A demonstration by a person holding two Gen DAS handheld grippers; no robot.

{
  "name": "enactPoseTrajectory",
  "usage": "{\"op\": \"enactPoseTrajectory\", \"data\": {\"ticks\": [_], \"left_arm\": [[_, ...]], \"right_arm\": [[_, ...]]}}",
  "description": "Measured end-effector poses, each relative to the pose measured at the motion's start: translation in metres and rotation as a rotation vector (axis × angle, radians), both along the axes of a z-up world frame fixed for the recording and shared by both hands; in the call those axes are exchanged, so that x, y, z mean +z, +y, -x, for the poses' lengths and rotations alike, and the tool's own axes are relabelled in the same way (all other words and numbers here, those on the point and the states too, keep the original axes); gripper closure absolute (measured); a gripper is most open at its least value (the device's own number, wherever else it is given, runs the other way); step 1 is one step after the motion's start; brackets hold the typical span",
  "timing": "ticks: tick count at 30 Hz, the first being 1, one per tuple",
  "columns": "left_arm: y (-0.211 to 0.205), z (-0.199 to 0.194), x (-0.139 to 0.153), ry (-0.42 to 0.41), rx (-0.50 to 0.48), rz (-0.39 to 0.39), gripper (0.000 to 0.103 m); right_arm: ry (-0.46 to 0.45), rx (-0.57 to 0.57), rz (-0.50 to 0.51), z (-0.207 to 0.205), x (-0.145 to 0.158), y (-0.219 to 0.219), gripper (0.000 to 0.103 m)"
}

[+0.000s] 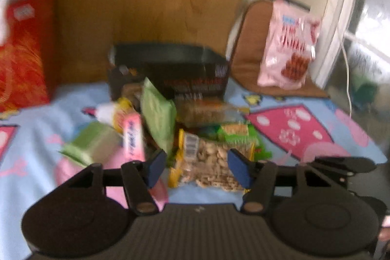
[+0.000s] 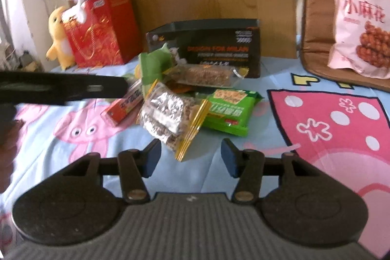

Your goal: Organize snacks

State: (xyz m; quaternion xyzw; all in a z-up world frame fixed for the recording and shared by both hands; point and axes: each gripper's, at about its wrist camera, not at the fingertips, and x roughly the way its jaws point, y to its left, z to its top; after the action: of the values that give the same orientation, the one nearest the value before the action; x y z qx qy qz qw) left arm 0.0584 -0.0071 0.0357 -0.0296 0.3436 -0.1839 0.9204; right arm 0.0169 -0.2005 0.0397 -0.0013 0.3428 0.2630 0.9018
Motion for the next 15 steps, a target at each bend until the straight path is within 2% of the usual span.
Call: {"op": "enactPoseTrajectory", "data": {"ticks": [3, 5, 6, 7, 10, 12, 15], "left_arm": [[-0.007, -0.015, -0.020, 0.091, -0.003, 0.003, 0.045], [-0.003, -0.013, -0.028, 0.124, -0.004, 0.054, 0.052], [-0.003, -0.010, -0.028, 0.119, 0.009, 0.047, 0.062], [-0.003, -0.004, -0.026, 0.124, 0.021, 0.038, 0.067], [0.005, 0.015, -0.011, 0.122, 0.032, 0.080, 0.067], [0.008, 0.017, 0.011, 0.080, 0.029, 0.090, 0.067], [0.007, -0.001, 0.043, 0.006, 0.032, 0.082, 0.067]], "right_arm": [[0.010, 0.041, 0.024, -0.007, -0.007, 0.004, 0.052], [-0.002, 0.062, 0.020, -0.012, -0.009, 0.008, 0.059], [-0.008, 0.067, 0.021, -0.013, -0.010, 0.010, 0.068], [-0.018, 0.059, 0.035, -0.014, -0.010, 0.012, 0.073], [-0.006, 0.080, -0.030, -0.014, -0.001, 0.006, 0.083], [-0.042, 0.099, -0.071, -0.011, 0.013, 0.002, 0.083], [-0.121, 0.094, -0.104, -0.021, 0.035, 0.002, 0.083]]}}
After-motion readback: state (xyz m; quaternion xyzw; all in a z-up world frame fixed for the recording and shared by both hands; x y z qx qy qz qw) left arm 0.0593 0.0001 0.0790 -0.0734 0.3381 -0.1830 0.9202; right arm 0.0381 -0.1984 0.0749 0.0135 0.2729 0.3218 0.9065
